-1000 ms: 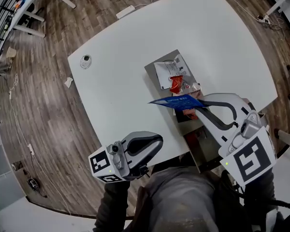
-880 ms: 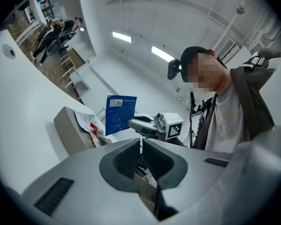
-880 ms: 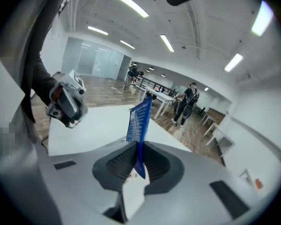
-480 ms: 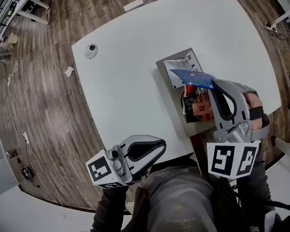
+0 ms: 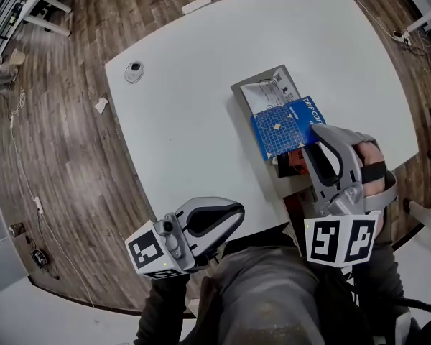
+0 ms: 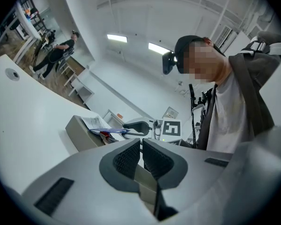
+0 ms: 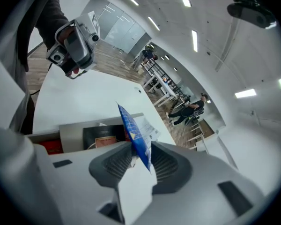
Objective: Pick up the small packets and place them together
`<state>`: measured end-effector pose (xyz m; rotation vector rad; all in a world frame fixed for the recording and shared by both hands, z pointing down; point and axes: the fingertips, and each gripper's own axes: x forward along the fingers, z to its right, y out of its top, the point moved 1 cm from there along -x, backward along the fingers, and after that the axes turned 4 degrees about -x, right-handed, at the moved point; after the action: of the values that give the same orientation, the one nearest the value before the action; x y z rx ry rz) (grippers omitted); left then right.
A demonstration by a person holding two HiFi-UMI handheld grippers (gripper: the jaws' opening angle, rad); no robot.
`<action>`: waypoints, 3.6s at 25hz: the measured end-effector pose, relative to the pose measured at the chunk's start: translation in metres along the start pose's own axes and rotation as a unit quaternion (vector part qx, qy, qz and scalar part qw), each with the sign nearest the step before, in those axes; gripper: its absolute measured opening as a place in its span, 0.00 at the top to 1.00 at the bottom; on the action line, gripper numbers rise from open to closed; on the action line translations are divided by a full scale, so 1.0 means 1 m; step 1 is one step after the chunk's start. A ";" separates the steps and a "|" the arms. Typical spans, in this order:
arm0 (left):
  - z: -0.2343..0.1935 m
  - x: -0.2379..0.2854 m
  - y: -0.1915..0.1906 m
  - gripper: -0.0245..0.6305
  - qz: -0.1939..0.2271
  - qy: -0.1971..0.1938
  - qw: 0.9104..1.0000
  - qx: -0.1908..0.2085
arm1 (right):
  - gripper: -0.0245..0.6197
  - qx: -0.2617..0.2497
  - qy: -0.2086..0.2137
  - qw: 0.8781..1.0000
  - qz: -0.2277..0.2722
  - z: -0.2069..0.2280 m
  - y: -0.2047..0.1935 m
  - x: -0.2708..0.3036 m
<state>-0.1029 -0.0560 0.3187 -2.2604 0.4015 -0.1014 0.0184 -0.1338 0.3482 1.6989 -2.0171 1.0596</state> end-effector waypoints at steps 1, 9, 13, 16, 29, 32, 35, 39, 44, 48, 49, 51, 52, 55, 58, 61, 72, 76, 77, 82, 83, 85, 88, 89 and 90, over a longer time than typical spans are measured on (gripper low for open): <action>0.001 -0.001 -0.002 0.96 -0.002 0.000 1.000 0.000 | 0.79 0.001 0.003 1.000 -0.003 -0.003 -0.001 0.000; 0.011 -0.005 -0.018 0.96 -0.017 0.001 1.000 0.002 | 0.78 0.021 0.012 1.000 -0.012 -0.032 -0.013 -0.010; 0.022 -0.004 -0.021 0.96 -0.010 0.001 1.000 0.015 | 0.78 0.034 0.006 0.999 -0.008 -0.042 -0.014 -0.024; 0.041 -0.003 -0.017 0.96 0.004 0.014 0.999 0.039 | 0.78 0.063 -0.002 0.998 0.008 -0.044 -0.014 -0.049; 0.141 0.005 0.043 0.96 0.019 0.282 0.860 0.425 | 0.78 0.232 -0.067 0.961 0.132 -0.042 -0.022 -0.179; 0.132 0.010 -0.008 0.96 -0.006 0.301 0.882 0.362 | 0.78 0.260 0.011 0.960 0.108 -0.101 -0.035 -0.167; 0.131 0.014 -0.064 0.96 -0.044 0.291 0.901 0.319 | 0.78 0.269 0.063 0.957 0.089 -0.145 -0.042 -0.159; 0.128 0.016 -0.094 0.96 -0.065 0.283 0.914 0.283 | 0.78 0.253 0.093 0.960 0.078 -0.163 -0.039 -0.146; 0.111 0.015 -0.081 0.96 -0.058 0.287 0.919 0.266 | 0.78 0.205 0.129 0.969 0.055 -0.161 -0.032 -0.120; 0.094 0.013 -0.068 0.96 -0.078 0.270 0.912 0.299 | 0.66 0.161 0.174 0.971 0.017 -0.165 -0.032 -0.086; 0.091 0.014 -0.066 0.96 -0.089 0.261 0.906 0.320 | 0.64 0.152 0.183 0.971 0.009 -0.165 -0.033 -0.077; 0.084 0.014 -0.062 0.96 -0.100 0.248 0.904 0.334 | 0.64 0.140 0.200 0.970 -0.002 -0.164 -0.032 -0.062; 0.080 0.014 -0.061 0.96 -0.100 0.246 0.906 0.329 | 0.64 0.135 0.208 0.969 -0.006 -0.164 -0.031 -0.056; 0.068 0.011 -0.062 0.96 -0.101 0.247 0.912 0.311 | 0.64 0.116 0.233 0.965 -0.020 -0.168 -0.030 -0.039; 0.059 0.008 -0.063 0.96 -0.105 0.247 0.916 0.297 | 0.64 0.099 0.245 0.963 -0.041 -0.173 -0.030 -0.030; 0.051 0.008 -0.060 0.96 -0.105 0.242 0.920 0.290 | 0.63 0.095 0.249 0.962 -0.061 -0.171 -0.031 -0.027; 0.042 0.008 -0.058 0.96 -0.111 0.235 0.923 0.283 | 0.96 0.088 0.217 0.969 -0.080 -0.159 -0.035 -0.022; 0.043 0.008 -0.062 0.96 -0.116 0.232 0.922 0.286 | 0.96 0.080 0.209 0.972 -0.072 -0.161 -0.035 -0.029; 0.042 0.008 -0.063 0.96 -0.118 0.233 0.922 0.287 | 0.96 0.074 0.201 0.974 -0.070 -0.160 -0.034 -0.030; 0.042 0.012 -0.063 0.96 -0.124 0.234 0.922 0.284 | 0.95 0.068 0.128 0.986 -0.079 -0.144 -0.036 -0.026; 0.043 0.013 -0.063 0.96 -0.125 0.234 0.922 0.283 | 0.95 0.064 0.123 0.987 -0.085 -0.143 -0.036 -0.024; 0.044 0.013 -0.063 0.96 -0.125 0.234 0.922 0.283 | 0.95 0.048 0.112 0.988 -0.098 -0.142 -0.036 -0.019; 0.043 0.012 -0.061 0.96 -0.120 0.236 0.923 0.279 | 0.96 0.028 0.109 0.987 -0.118 -0.144 -0.037 -0.013; 0.043 0.012 -0.060 0.96 -0.120 0.237 0.923 0.278 | 0.96 0.025 0.115 0.985 -0.124 -0.147 -0.038 -0.011; 0.042 0.011 -0.060 0.96 -0.119 0.237 0.923 0.278 | 0.96 0.022 0.123 0.984 -0.130 -0.151 -0.040 -0.008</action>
<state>-0.0688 0.0071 0.3351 -1.6897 0.2945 -0.7986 0.0241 -0.0244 0.4597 1.7025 -1.5834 1.1634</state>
